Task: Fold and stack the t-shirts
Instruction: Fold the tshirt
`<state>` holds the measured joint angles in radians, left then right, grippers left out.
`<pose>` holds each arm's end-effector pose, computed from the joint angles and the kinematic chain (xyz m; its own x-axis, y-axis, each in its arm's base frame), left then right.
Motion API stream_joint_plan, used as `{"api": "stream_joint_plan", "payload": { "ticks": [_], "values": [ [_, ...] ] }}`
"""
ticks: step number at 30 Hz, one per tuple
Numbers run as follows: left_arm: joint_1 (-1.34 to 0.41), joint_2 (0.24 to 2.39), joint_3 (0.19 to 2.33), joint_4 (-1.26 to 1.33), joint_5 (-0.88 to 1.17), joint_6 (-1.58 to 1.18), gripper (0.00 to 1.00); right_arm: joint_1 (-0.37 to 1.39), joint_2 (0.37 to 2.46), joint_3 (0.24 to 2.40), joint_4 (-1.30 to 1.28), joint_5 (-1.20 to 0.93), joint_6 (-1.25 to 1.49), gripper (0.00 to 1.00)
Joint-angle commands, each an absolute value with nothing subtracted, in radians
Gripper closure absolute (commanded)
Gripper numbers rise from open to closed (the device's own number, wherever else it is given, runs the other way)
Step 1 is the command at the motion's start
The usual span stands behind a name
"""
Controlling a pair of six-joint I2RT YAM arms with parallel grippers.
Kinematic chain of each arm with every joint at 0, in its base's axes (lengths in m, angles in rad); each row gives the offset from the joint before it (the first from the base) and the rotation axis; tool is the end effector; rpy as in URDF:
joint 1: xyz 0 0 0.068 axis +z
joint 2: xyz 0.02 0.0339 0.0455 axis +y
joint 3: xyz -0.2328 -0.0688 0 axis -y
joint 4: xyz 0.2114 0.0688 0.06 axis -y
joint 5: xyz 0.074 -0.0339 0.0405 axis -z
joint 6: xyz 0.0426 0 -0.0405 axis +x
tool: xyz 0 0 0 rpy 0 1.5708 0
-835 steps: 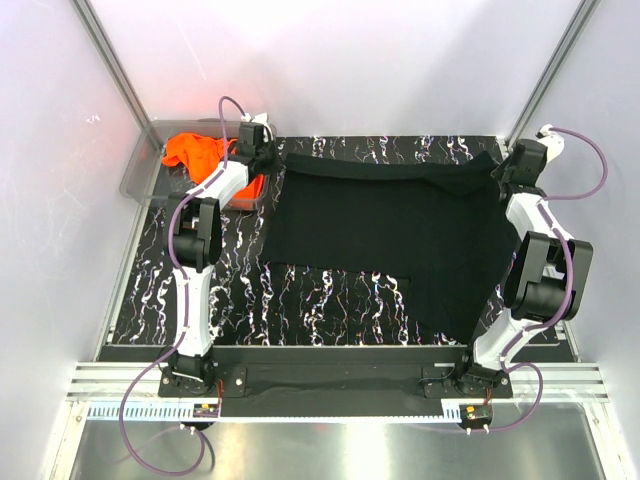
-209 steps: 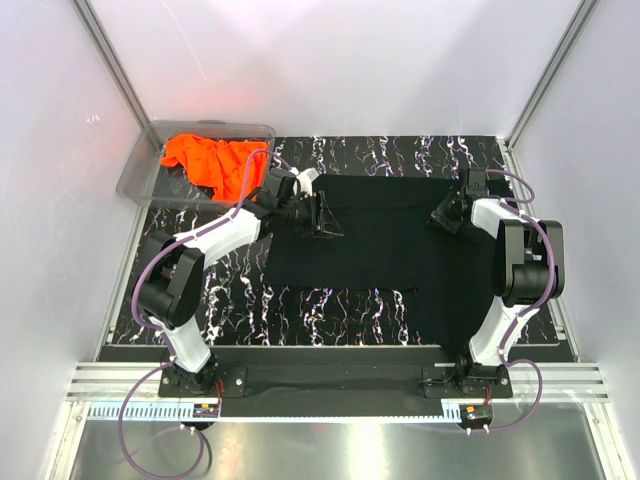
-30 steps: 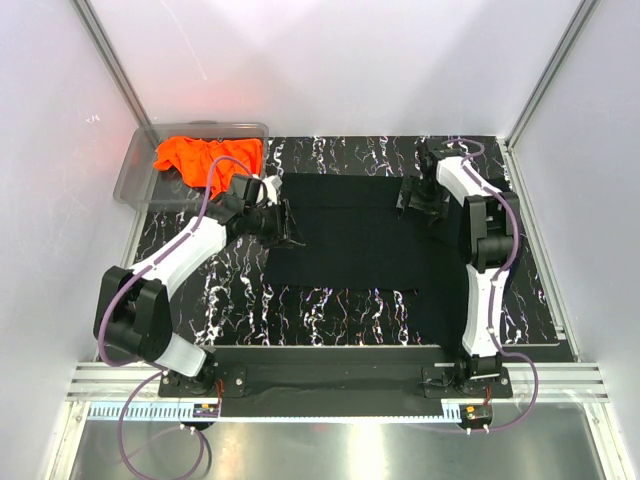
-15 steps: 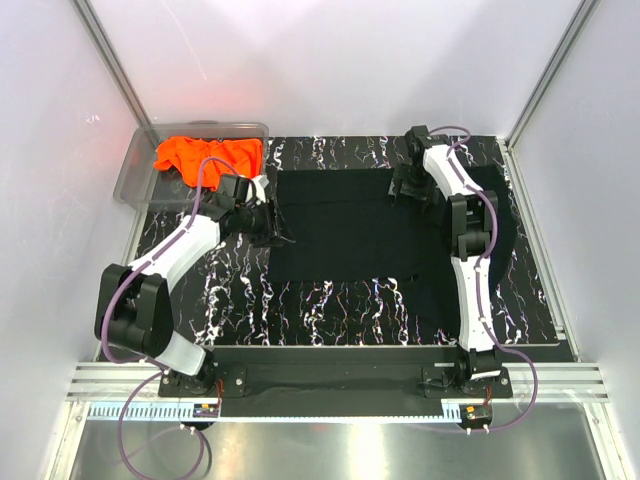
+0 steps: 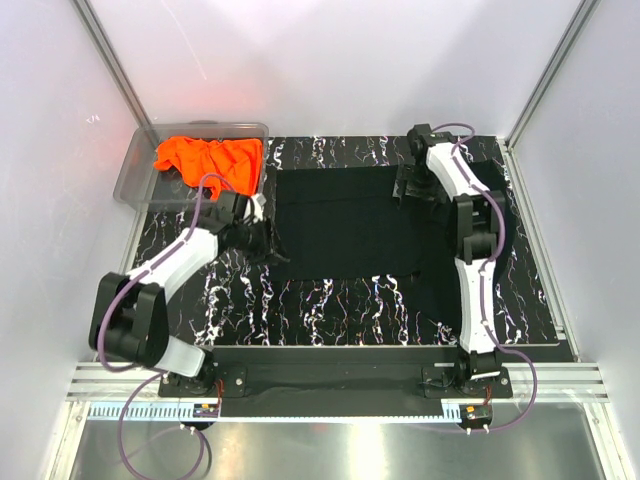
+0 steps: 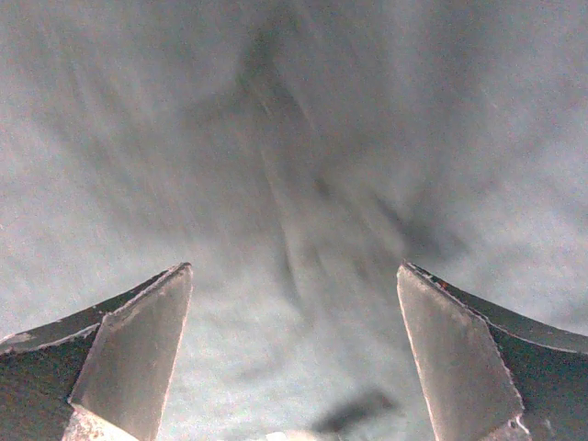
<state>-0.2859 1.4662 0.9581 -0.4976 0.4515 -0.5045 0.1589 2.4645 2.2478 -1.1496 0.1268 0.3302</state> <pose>0.2535 -0.0939 0.1997 -0.9403 -0.1769 -0.2907 0.0267 0.8132 -0.5814 0.4397 0.0650 0.1587 -0.9573 0.1723 -0.2322 0.1890 0.9806 -0.0513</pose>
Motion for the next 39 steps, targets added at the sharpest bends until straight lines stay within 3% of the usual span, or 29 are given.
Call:
{"api": "stream_joint_plan", "payload": {
  "ticks": [1, 8, 11, 12, 16, 25, 27, 39],
  "values": [
    [-0.281, 1.375, 0.889, -0.508, 0.388, -0.521, 0.53, 0.164, 2.2, 2.171, -1.146, 0.166, 0.293, 0.0],
    [-0.275, 1.295, 0.772, -0.506, 0.379, -0.624, 0.52, 0.112, 1.852, 1.76, -1.042, 0.075, 0.294, 0.0],
    [-0.262, 1.276, 0.744, -0.5, 0.351, -0.682, 0.43, 0.043, 1.715, 1.576, -0.994, -0.055, 0.307, 0.0],
    [-0.256, 1.275, 0.73, -0.496, 0.347, -0.701, 0.34, 0.037, 1.654, 1.537, -0.993, -0.081, 0.313, 0.0],
    [-0.245, 1.272, 0.718, -0.489, 0.339, -0.796, 0.34, 0.038, 1.495, 1.367, -0.985, -0.1, 0.319, 0.0],
    [-0.244, 1.279, 0.673, -0.425, 0.25, -1.038, 0.46, 0.038, 1.096, 1.056, -0.963, -0.187, 0.462, 0.0],
    [-0.244, 1.31, 0.666, -0.367, 0.27, -1.081, 0.49, 0.037, 1.024, 1.013, -0.963, -0.173, 0.474, 0.06],
    [-0.236, 1.397, 0.637, -0.305, 0.203, -1.178, 0.58, 0.038, 1.029, 1.055, -0.977, -0.183, 0.476, 0.11]
  ]
}}
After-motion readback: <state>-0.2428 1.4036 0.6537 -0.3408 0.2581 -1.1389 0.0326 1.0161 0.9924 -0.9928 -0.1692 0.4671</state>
